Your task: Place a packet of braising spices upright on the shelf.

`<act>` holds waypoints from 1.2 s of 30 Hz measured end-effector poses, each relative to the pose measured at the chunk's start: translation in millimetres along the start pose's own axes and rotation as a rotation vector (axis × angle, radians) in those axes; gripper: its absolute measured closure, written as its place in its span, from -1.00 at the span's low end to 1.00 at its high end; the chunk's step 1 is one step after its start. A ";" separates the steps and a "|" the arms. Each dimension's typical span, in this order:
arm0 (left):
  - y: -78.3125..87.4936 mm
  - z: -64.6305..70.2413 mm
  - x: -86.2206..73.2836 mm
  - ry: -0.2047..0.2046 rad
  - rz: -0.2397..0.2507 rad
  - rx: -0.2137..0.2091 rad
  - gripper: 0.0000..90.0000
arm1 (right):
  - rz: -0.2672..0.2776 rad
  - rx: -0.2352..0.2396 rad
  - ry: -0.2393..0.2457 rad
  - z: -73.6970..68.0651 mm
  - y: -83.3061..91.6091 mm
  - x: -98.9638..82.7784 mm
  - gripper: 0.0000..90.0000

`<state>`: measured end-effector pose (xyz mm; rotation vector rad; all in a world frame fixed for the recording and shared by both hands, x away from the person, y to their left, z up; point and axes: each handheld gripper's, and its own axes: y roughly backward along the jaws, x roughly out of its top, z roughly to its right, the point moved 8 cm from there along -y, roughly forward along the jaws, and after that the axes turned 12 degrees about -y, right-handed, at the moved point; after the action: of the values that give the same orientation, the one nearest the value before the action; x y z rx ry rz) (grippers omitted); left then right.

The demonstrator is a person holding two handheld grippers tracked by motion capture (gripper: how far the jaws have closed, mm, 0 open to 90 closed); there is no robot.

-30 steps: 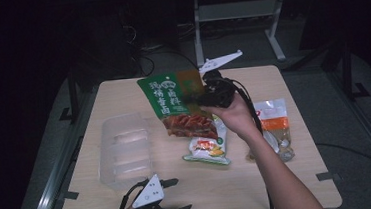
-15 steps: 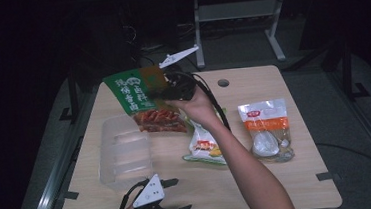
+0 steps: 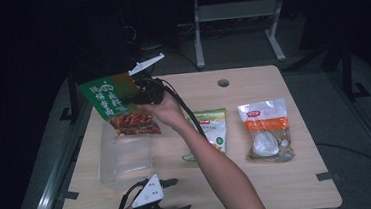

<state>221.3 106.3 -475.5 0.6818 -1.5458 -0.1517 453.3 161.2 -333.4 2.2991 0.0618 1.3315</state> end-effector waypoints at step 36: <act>7.8 -2.6 -0.9 -0.020 -0.006 0.013 -0.62 | 0.020 -0.096 -0.108 34.8 -39.9 -42.9 0.98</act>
<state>221.2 113.9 -472.2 0.6976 -1.5655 -0.1535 467.3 171.6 -399.2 2.2908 -0.0590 1.1914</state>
